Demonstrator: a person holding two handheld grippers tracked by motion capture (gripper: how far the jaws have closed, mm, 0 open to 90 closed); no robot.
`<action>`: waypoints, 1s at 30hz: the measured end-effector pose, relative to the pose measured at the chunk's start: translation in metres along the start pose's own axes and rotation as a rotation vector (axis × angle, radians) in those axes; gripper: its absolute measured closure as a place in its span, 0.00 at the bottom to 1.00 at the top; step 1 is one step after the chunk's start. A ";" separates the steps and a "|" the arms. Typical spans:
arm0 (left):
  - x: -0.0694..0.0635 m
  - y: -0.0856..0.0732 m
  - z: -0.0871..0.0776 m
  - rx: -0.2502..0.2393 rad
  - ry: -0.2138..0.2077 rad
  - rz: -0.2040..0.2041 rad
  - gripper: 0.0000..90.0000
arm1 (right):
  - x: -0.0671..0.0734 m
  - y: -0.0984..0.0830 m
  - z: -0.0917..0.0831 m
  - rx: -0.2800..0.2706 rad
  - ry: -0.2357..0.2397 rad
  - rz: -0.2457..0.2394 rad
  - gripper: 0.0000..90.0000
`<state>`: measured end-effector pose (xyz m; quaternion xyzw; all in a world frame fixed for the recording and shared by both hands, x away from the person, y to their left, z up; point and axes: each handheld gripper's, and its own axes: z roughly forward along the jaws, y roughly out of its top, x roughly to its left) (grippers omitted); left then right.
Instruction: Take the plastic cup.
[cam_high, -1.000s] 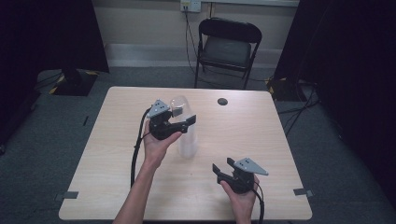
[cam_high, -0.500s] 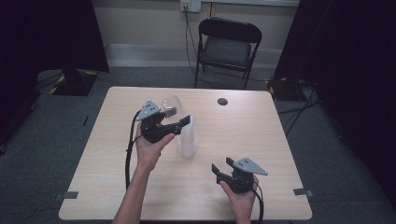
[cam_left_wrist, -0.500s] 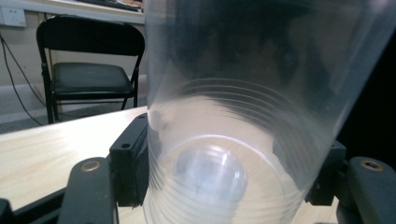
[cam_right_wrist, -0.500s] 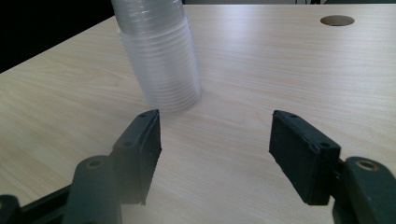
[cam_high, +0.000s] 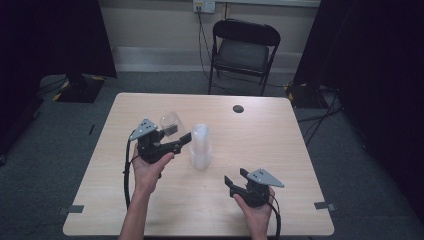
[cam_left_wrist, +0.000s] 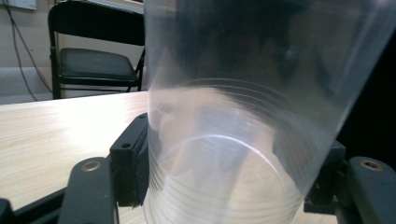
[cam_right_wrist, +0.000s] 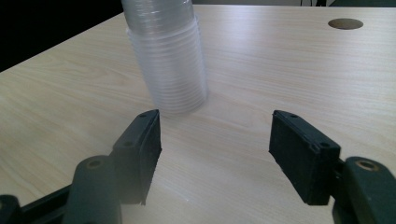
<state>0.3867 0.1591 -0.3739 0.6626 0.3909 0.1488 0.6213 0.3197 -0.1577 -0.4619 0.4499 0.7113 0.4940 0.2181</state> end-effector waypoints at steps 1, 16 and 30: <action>0.000 -0.002 -0.001 0.006 -0.008 -0.007 0.37 | 0.001 0.000 0.000 -0.001 0.004 -0.003 0.38; -0.008 -0.032 -0.009 0.067 -0.019 -0.038 0.37 | 0.010 0.000 0.005 -0.006 0.013 -0.033 0.39; -0.010 -0.062 -0.009 0.104 -0.026 -0.120 0.38 | 0.028 0.001 0.010 -0.043 0.075 -0.085 0.42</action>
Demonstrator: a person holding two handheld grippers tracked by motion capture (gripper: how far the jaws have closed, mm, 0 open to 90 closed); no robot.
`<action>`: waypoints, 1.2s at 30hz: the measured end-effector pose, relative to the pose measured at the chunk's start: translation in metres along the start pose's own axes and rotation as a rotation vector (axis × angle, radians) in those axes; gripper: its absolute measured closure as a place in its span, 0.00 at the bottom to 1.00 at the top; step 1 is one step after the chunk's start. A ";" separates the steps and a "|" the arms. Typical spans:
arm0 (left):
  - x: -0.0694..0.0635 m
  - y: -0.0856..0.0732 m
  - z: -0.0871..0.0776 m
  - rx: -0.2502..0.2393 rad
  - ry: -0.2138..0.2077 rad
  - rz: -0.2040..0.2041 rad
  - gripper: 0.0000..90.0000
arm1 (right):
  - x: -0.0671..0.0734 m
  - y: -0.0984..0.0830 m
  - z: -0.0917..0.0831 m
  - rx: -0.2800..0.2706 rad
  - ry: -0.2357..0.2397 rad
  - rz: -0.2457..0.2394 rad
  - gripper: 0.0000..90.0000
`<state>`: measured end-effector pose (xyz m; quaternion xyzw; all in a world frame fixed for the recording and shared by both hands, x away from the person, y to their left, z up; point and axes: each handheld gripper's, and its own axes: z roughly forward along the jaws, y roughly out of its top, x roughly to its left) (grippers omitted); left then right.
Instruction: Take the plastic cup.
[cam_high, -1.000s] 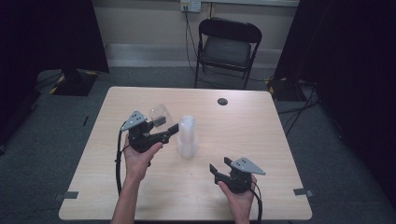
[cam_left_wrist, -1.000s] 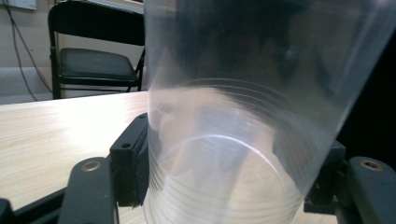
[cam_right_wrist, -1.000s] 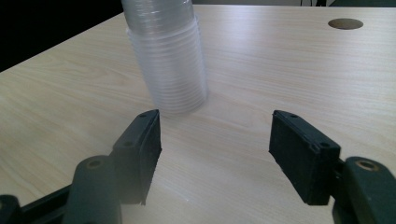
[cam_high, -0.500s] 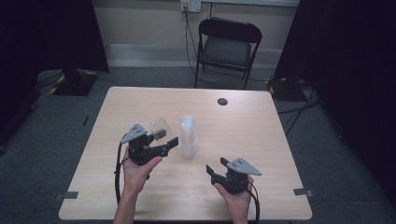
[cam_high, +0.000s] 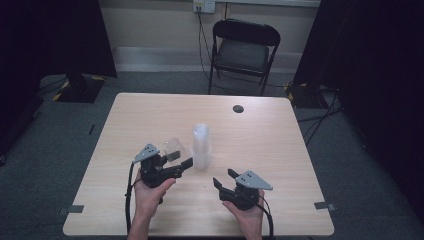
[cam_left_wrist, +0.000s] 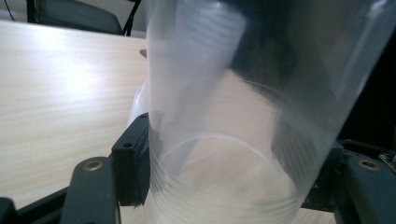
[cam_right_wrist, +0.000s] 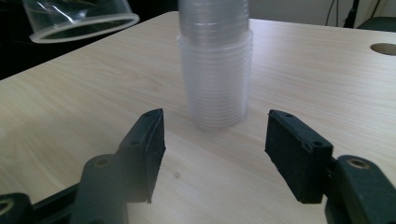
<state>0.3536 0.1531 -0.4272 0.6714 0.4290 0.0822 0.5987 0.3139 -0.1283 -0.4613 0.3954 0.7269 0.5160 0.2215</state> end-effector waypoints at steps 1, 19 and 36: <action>0.000 -0.001 0.000 0.006 0.000 0.000 0.37 | 0.002 0.000 0.001 0.004 0.005 -0.007 0.42; -0.004 -0.021 0.002 -0.011 -0.099 -0.142 0.38 | 0.026 0.000 0.014 -0.043 0.077 -0.121 0.53; 0.000 -0.029 0.002 0.042 -0.213 -0.235 0.39 | 0.040 0.002 0.016 -0.193 0.144 -0.214 0.66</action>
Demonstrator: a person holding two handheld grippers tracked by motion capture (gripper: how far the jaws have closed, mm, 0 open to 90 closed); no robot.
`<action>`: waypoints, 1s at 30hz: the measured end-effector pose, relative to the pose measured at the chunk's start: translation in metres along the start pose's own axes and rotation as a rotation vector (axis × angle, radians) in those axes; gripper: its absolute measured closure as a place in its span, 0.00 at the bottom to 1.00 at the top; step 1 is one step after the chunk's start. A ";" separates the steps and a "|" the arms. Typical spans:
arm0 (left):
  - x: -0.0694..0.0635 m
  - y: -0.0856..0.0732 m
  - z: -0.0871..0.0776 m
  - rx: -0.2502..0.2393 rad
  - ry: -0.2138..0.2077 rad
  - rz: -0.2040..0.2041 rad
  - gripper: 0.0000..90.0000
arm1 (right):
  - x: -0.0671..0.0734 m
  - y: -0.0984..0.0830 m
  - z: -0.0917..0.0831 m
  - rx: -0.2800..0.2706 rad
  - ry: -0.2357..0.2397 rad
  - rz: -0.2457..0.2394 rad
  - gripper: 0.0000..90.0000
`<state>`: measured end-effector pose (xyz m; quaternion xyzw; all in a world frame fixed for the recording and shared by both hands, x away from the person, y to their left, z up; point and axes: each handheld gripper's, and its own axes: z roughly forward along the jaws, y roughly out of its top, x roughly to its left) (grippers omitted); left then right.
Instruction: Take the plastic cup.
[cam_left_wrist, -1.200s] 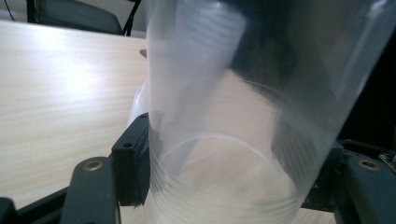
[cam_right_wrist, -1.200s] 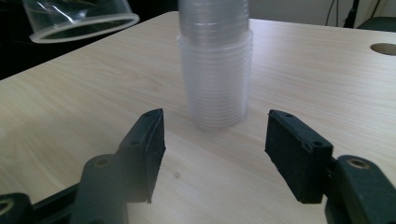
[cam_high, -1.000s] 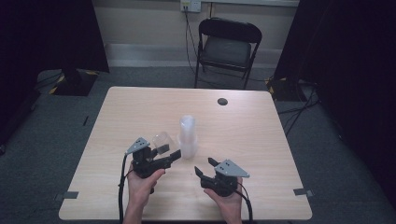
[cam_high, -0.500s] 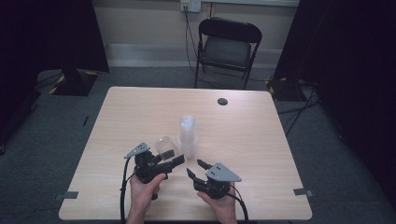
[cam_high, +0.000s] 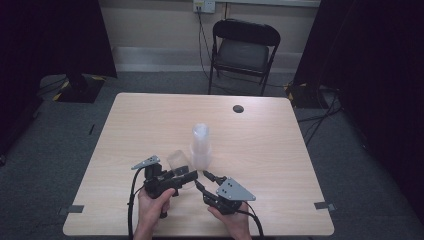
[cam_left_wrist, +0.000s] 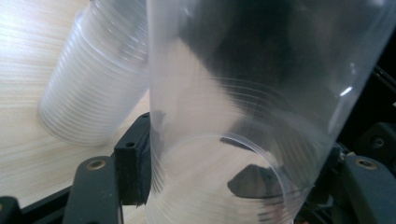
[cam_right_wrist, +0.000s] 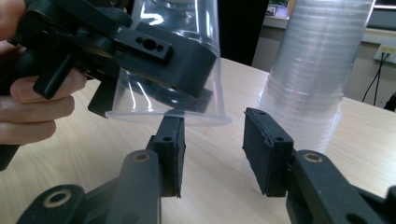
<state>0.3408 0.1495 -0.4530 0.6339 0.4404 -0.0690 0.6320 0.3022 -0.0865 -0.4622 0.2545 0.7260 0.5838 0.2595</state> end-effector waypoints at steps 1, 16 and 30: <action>0.001 0.000 0.001 -0.001 -0.009 -0.007 0.39 | 0.000 0.000 0.000 -0.002 0.000 -0.006 0.67; -0.008 -0.004 0.010 0.015 -0.099 -0.088 0.39 | 0.001 -0.001 0.000 -0.083 -0.021 -0.052 0.67; -0.018 -0.007 0.019 0.046 -0.124 -0.118 0.39 | 0.000 -0.001 0.005 -0.132 -0.029 -0.045 0.68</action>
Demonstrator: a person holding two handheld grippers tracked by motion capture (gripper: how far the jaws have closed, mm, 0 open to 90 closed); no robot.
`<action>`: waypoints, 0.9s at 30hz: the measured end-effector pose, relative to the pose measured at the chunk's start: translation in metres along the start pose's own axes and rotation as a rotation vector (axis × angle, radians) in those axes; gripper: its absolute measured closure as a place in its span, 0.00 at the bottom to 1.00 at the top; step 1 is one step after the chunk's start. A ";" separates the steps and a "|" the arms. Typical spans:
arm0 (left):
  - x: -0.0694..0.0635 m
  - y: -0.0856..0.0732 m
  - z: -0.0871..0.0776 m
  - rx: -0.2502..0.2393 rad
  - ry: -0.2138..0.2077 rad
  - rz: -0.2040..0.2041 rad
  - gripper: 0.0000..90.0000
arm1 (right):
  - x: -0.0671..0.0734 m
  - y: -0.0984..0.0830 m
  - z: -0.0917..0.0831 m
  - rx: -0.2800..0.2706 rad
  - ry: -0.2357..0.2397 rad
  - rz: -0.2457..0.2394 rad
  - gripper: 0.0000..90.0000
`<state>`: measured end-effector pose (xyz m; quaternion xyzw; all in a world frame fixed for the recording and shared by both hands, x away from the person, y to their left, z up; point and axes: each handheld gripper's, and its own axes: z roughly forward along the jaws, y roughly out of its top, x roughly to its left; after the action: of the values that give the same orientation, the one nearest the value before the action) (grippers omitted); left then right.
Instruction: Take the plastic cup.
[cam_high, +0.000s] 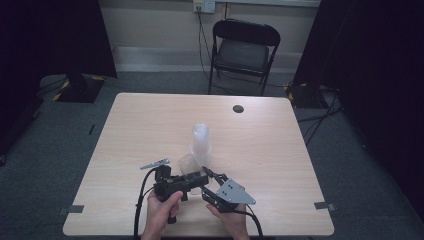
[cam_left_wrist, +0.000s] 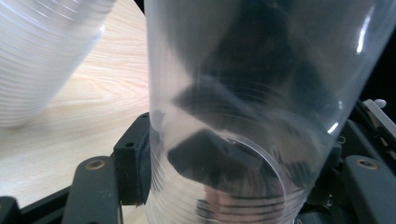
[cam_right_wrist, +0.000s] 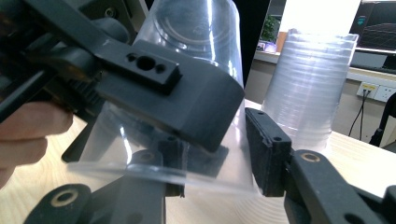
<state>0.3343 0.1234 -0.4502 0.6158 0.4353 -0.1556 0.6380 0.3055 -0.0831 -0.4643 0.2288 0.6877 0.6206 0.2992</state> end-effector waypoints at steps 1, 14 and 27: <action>0.000 -0.001 0.002 0.001 -0.010 -0.012 0.39 | 0.000 0.000 0.000 -0.007 -0.003 0.000 0.69; -0.001 -0.001 0.005 -0.011 -0.011 0.004 0.32 | -0.004 -0.003 -0.005 -0.048 -0.081 0.026 0.90; -0.001 0.000 0.001 -0.027 -0.002 0.043 0.27 | -0.005 -0.003 -0.007 -0.049 -0.061 0.030 0.96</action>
<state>0.3342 0.1216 -0.4490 0.6161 0.4233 -0.1368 0.6500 0.3042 -0.0915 -0.4661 0.2507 0.6593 0.6345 0.3161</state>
